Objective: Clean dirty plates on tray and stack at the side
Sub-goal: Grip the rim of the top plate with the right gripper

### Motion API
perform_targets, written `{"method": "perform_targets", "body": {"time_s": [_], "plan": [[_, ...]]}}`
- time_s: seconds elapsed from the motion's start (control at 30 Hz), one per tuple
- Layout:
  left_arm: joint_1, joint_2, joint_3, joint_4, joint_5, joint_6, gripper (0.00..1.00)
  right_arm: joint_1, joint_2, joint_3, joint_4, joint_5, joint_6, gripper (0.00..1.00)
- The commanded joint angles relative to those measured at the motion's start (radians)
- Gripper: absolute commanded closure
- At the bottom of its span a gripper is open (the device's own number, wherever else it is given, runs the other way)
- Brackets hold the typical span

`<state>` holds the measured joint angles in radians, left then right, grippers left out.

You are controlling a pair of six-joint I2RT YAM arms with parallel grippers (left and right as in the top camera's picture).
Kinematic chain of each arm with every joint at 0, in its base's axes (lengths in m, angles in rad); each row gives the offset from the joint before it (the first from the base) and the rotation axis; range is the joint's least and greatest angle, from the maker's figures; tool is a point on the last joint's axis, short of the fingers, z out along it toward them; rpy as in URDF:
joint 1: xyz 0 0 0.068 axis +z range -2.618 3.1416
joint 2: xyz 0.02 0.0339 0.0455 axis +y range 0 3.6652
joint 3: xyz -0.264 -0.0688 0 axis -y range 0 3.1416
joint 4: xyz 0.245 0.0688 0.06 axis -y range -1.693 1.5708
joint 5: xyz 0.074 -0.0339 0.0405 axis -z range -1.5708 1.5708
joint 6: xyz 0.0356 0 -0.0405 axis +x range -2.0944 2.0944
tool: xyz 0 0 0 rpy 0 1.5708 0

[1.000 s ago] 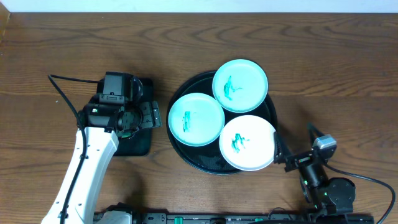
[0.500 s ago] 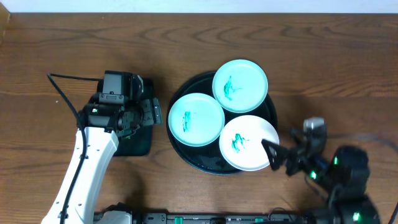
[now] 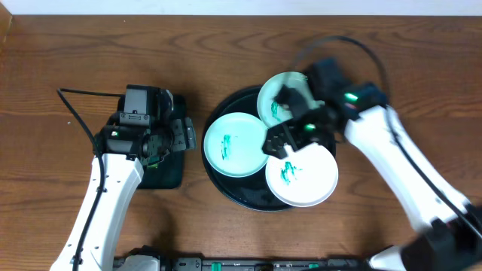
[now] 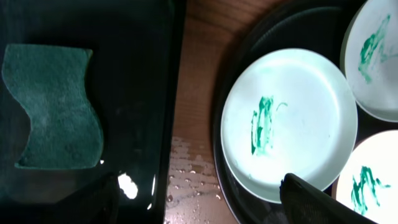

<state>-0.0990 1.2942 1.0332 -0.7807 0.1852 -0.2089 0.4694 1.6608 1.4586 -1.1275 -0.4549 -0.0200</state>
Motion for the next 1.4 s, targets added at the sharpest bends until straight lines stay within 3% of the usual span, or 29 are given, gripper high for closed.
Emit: {"method": "perform_targets", "body": {"time_s": [0.0, 0.2, 0.43, 0.57, 0.7, 0.87, 1.03, 1.17, 1.37], "plan": [[0.004, -0.002, 0.024, 0.0, 0.006, 0.009, 0.17, 0.065, 0.094, 0.096, -0.007, 0.214, -0.055, 0.01], [0.004, -0.002, 0.024, -0.004, 0.006, 0.009, 0.17, 0.08, 0.132, 0.098, 0.038, 0.052, 0.004, 0.01], [0.004, -0.002, 0.024, -0.003, 0.006, 0.009, 0.17, 0.081, 0.135, 0.097, 0.072, 0.061, 0.013, 0.01], [0.004, -0.002, 0.024, -0.003, 0.006, 0.009, 0.17, 0.074, 0.17, 0.097, 0.089, 0.282, 0.396, 0.01], [0.004, -0.002, 0.024, -0.003, 0.006, 0.009, 0.17, 0.079, 0.275, 0.095, 0.1, 0.285, 0.406, 0.01], [0.004, -0.002, 0.024, -0.003, 0.006, 0.009, 0.17, 0.102, 0.378, 0.095, 0.138, 0.263, 0.405, 0.22], [0.004, -0.002, 0.024, -0.003, 0.006, 0.009, 0.17, 0.108, 0.407, 0.095, 0.191, 0.262, 0.415, 0.24], [0.004, -0.002, 0.024, -0.004, 0.006, 0.009, 0.17, 0.108, 0.41, 0.095, 0.214, 0.263, 0.436, 0.35], [0.004, -0.002, 0.024, -0.004, 0.006, 0.009, 0.17, 0.108, 0.454, 0.095, 0.231, 0.263, 0.499, 0.41]]}}
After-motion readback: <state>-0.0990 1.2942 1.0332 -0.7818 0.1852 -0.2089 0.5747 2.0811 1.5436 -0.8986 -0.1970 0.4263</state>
